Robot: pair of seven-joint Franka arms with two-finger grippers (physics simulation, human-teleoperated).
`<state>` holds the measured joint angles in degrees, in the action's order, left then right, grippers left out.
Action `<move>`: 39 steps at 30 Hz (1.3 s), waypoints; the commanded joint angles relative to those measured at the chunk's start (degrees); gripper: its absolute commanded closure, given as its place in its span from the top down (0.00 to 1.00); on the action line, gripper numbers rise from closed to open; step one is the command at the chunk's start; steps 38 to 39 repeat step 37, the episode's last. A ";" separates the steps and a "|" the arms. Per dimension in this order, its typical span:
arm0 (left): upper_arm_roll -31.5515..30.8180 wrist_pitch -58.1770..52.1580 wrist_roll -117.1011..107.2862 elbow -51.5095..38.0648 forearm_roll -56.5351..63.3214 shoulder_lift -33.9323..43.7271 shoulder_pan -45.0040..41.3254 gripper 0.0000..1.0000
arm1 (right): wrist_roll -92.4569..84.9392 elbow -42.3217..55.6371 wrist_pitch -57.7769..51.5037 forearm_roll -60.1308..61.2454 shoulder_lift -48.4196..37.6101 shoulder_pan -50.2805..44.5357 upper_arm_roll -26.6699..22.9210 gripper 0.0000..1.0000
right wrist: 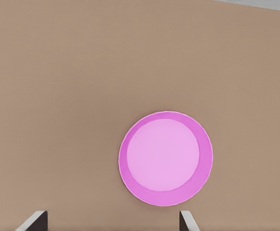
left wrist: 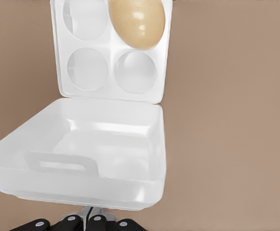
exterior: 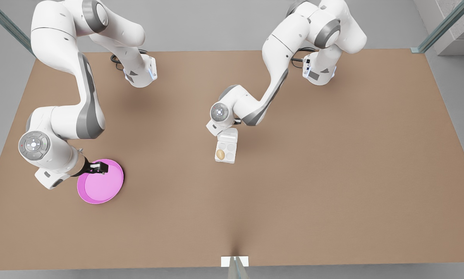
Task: Pack egg into the box and close the box lid
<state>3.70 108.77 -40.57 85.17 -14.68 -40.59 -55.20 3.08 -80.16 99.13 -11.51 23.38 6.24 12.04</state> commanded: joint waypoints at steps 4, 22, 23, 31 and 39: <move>0.08 2.23 -0.04 -0.53 -0.17 -0.27 0.00 0.22 | 0.00 0.00 -0.08 0.00 0.00 0.09 0.00 1.00; 1.14 2.94 -0.04 -5.54 0.26 -0.80 2.29 0.23 | 0.00 0.53 -0.08 0.00 0.00 0.53 0.00 1.00; 3.16 0.57 0.05 -5.54 0.35 0.52 2.29 0.25 | 0.00 0.53 -0.08 0.00 -0.01 0.53 0.00 1.00; 7.64 -27.47 29.22 -20.92 0.18 12.81 40.08 1.00 | 0.00 0.79 -0.08 0.00 -0.01 0.61 0.00 1.00; 7.64 -27.74 34.24 -15.03 4.66 26.88 39.99 1.00 | 0.00 0.79 -0.08 0.09 0.00 0.70 0.00 1.00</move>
